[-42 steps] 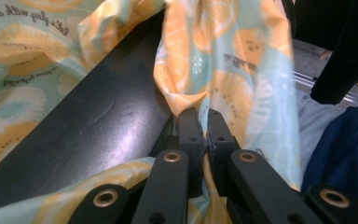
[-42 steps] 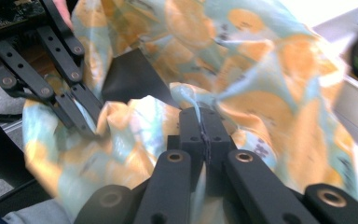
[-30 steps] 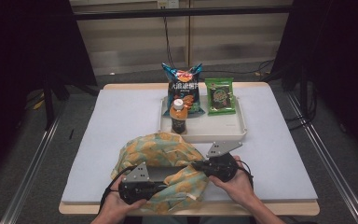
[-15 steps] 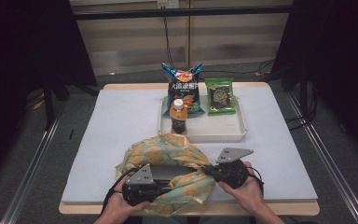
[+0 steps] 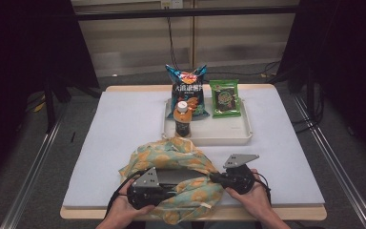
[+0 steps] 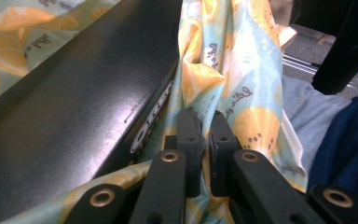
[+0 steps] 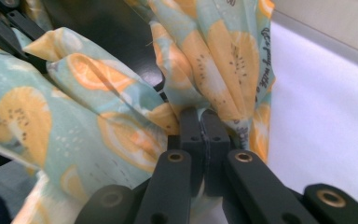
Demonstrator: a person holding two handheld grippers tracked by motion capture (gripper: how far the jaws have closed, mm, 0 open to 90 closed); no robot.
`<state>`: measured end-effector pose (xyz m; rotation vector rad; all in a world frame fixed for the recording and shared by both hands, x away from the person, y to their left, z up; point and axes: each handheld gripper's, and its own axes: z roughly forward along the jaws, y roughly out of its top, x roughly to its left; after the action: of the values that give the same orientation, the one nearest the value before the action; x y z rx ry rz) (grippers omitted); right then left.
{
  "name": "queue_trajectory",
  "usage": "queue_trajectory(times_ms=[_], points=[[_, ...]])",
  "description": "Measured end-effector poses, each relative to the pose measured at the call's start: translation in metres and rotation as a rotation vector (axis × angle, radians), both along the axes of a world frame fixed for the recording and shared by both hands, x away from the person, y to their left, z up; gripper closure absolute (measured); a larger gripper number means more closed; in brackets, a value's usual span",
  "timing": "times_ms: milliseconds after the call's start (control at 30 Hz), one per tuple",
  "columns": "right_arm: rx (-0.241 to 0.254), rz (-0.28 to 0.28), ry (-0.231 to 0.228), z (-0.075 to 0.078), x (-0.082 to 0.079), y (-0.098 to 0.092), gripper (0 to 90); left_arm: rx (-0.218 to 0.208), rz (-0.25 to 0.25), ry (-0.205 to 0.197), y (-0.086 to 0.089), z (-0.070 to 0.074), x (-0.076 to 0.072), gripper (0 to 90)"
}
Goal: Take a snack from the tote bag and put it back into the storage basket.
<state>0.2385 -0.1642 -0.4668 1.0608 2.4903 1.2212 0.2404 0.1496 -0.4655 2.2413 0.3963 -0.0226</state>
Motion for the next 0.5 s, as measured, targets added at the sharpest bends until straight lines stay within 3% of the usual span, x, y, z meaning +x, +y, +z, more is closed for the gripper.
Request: queue_trajectory(times_ms=[233, 333, 400, 467, 500], points=[[0.009, 0.02, 0.003, -0.006, 0.011, 0.016, 89.6, -0.01, 0.045, 0.011, 0.01, -0.001, 0.006, 86.2], [0.022, 0.033, 0.012, -0.009, 0.014, 0.022, 89.7, 0.008, 0.057, 0.014, 0.014, -0.003, 0.01, 86.2], [0.017, 0.039, 0.011, -0.009, 0.015, 0.023, 89.7, 0.005, 0.059, 0.015, 0.014, -0.003, 0.01, 85.8], [-0.022, 0.04, 0.009, -0.012, 0.013, 0.026, 89.8, 0.015, 0.043, 0.014, 0.012, -0.004, 0.01, 85.0], [-0.025, 0.04, 0.01, -0.013, 0.013, 0.026, 89.9, -0.001, 0.051, 0.015, 0.01, -0.005, 0.009, 84.6]])
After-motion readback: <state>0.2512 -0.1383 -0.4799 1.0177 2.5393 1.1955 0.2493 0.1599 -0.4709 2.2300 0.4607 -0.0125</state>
